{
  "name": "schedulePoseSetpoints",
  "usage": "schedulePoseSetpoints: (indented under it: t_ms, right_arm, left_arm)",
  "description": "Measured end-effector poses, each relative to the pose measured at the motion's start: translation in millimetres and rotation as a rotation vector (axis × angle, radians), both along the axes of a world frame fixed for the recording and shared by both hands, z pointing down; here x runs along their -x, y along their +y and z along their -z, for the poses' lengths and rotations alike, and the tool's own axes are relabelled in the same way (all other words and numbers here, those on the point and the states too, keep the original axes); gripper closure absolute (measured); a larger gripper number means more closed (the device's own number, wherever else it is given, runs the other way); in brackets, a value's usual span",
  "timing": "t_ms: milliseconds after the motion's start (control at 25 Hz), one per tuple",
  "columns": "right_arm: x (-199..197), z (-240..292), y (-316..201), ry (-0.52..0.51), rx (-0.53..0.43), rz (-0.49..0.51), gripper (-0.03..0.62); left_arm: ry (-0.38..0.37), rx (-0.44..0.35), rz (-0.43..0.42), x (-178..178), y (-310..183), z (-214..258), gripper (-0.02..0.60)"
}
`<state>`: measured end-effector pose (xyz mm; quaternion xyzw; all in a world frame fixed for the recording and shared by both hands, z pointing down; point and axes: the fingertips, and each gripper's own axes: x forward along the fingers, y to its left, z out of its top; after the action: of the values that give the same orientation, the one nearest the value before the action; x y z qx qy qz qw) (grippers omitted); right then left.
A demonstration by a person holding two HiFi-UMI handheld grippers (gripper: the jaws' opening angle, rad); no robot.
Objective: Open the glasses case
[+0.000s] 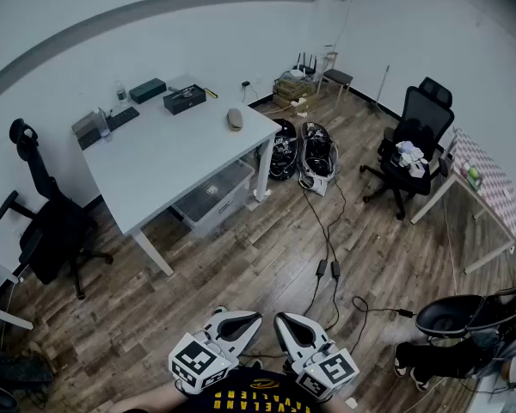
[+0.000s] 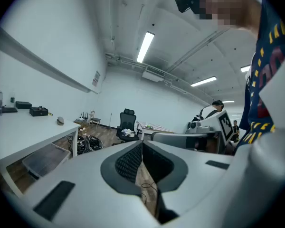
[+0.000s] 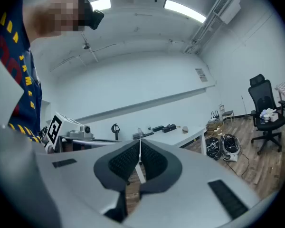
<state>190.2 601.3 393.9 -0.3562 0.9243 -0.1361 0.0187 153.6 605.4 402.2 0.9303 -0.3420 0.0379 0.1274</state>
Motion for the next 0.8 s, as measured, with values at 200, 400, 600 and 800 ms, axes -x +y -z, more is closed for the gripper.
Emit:
schedulePoseSetpoints:
  t_ms: [200, 400, 600, 800]
  right_arm:
    - [2.9, -1.5, -2.5, 0.002, 0.003, 0.0, 0.569]
    - [5.3, -4.6, -8.7, 0.008, 0.008, -0.003, 0.569]
    - [10.1, -8.7, -24.0, -0.005, 0.025, -0.012, 0.569]
    - [15.6, -19.0, -57.5, -0.013, 0.069, -0.036, 0.569]
  left_arm:
    - [0.003, 0.008, 0.003, 3.9, -3.2, -2.7, 0.568]
    - [0.004, 0.013, -0.005, 5.6, -9.9, -4.8, 0.568]
    - [0.006, 0.031, -0.01, 10.6, -25.1, -9.9, 0.568]
    - [0.012, 0.059, -0.026, 17.6, -57.0, -18.0, 0.568]
